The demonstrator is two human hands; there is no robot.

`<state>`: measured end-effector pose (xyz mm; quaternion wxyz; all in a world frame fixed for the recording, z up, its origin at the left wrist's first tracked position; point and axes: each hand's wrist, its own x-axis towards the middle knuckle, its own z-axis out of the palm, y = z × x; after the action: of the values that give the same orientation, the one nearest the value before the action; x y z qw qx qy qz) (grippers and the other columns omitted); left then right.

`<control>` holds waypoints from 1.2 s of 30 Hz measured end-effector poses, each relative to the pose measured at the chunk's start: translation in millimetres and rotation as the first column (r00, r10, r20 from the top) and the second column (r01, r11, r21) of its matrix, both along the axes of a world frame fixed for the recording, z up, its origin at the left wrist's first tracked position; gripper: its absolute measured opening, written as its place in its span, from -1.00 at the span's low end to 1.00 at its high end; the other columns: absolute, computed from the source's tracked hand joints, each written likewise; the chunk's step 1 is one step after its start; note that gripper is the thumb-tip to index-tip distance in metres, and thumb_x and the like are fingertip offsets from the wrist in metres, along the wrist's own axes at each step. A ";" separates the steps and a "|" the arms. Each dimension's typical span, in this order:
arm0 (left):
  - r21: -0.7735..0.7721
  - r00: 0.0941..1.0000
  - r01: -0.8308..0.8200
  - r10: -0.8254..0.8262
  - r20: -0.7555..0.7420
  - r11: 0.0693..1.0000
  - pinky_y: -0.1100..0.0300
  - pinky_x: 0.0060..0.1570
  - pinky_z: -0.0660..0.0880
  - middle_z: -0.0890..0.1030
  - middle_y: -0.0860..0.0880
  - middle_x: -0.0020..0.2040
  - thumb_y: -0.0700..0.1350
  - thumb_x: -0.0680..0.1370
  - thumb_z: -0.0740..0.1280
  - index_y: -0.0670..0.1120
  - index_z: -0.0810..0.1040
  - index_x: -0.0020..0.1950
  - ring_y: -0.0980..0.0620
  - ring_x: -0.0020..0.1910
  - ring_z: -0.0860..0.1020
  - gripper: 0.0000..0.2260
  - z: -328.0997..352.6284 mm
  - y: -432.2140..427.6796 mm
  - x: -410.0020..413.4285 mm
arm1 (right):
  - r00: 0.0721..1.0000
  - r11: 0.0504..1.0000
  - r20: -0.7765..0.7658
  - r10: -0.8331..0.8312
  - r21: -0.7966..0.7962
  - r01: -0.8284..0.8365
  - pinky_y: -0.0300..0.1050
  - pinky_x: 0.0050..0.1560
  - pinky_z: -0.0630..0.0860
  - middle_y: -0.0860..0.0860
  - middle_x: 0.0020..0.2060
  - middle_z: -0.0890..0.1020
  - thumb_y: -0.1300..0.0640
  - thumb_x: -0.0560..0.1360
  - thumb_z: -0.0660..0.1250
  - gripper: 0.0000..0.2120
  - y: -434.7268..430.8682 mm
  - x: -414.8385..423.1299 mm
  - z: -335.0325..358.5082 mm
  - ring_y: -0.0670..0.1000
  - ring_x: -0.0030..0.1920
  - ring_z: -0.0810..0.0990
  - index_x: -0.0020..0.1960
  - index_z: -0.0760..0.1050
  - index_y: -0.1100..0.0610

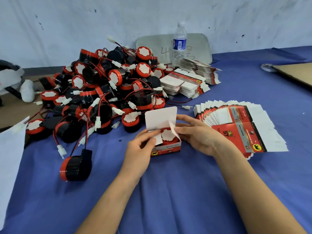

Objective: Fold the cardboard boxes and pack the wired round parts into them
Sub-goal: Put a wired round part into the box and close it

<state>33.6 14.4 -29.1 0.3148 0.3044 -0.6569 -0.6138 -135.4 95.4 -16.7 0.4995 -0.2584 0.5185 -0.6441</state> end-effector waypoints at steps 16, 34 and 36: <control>0.027 1.000 -0.020 0.020 0.008 0.999 0.44 -0.21 0.48 0.64 0.14 -0.18 -0.32 0.57 0.30 -0.25 0.45 0.02 0.32 -0.17 0.59 -0.94 -4.9 -8.1 4.0 | 0.891 0.981 -0.451 -0.042 -0.190 -0.050 -0.23 0.00 0.56 0.11 -0.05 0.70 0.02 0.44 0.42 -0.77 -2.6 33.4 10.6 -0.04 -0.05 0.65 0.02 0.67 0.12; -0.088 0.999 -0.035 0.036 0.004 0.995 0.39 -0.07 0.50 0.67 0.06 -0.02 -0.20 0.57 0.34 -0.03 0.59 0.07 0.18 0.01 0.61 -0.88 -4.0 -7.4 4.4 | 0.792 0.972 -0.600 -0.115 -0.231 -0.034 -0.28 -0.07 0.55 -0.11 -0.14 0.70 0.25 0.48 0.41 -0.77 -0.1 35.2 2.0 -0.16 -0.14 0.64 0.04 0.64 -0.03; -0.205 0.996 -0.072 0.079 0.029 0.976 0.42 -0.06 0.46 0.61 0.09 0.05 -0.16 0.56 0.37 0.05 0.59 0.07 0.24 0.05 0.57 -0.86 -3.8 -7.6 4.4 | 0.686 0.973 -0.713 -0.145 -0.230 -0.033 -0.21 0.15 0.52 -0.13 0.06 0.67 0.18 0.49 0.41 -0.74 2.5 38.1 -4.8 -0.15 0.11 0.61 0.12 0.60 -0.09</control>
<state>38.0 6.8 -33.0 0.3552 0.3065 -0.7101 -0.5251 -97.2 97.9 -21.5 0.2011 -0.5304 0.6051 -0.5587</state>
